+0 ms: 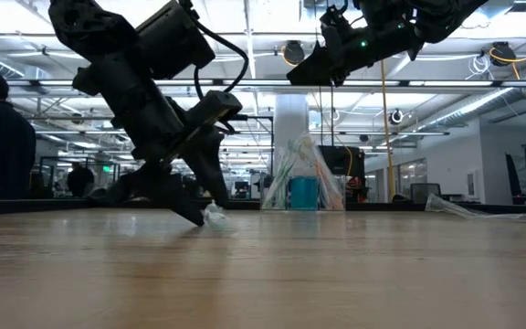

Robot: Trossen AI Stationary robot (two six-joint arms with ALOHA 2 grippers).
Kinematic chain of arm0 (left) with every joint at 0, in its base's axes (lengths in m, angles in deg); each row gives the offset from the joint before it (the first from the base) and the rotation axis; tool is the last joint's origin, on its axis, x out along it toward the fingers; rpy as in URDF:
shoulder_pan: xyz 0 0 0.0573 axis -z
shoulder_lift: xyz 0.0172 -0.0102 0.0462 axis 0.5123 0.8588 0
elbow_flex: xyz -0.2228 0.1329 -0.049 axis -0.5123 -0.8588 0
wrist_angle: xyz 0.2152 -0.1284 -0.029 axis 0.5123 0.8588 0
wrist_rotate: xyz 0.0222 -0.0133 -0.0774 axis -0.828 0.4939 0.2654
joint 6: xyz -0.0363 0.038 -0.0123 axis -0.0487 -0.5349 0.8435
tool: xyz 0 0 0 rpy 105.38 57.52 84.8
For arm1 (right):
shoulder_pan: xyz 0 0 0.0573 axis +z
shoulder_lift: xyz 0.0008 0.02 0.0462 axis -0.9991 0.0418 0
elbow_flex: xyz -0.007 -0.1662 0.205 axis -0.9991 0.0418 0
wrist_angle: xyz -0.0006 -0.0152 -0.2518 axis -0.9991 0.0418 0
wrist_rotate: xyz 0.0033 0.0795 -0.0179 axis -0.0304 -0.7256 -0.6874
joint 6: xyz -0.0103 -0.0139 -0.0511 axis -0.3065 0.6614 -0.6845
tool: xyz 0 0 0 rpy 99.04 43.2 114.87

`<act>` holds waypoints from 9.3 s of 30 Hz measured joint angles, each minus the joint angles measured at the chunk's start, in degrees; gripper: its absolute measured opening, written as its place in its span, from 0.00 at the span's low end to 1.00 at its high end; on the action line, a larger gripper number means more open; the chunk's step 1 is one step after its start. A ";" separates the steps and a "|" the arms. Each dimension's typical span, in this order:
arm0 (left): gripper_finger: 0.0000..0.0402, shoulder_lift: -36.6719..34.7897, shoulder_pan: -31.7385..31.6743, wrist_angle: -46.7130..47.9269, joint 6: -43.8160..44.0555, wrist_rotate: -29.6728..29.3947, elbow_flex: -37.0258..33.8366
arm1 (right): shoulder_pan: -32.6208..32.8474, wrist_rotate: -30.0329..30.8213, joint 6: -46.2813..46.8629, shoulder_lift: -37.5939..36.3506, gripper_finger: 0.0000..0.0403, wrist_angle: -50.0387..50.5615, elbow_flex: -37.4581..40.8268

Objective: Pick & Place toothbrushing station
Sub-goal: Put the green toothbrush into the transparent organizer, then return to Home Position

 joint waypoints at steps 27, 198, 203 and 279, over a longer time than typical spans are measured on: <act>0.01 -15.49 -2.32 0.67 -34.01 -11.39 -0.48 | -0.90 1.91 -0.22 -2.16 0.42 7.73 0.04; 0.58 -76.53 -5.11 20.86 -65.70 -22.00 -10.15 | -15.36 -2.89 5.32 -29.57 0.62 50.32 -11.98; 0.58 -83.24 -5.11 10.67 -66.28 -22.01 -20.98 | -15.32 -2.92 6.68 -46.15 0.61 46.66 -3.48; 0.58 -100.00 -5.08 7.55 -66.35 -22.37 -39.45 | 22.53 23.91 12.87 -71.45 0.62 9.49 53.18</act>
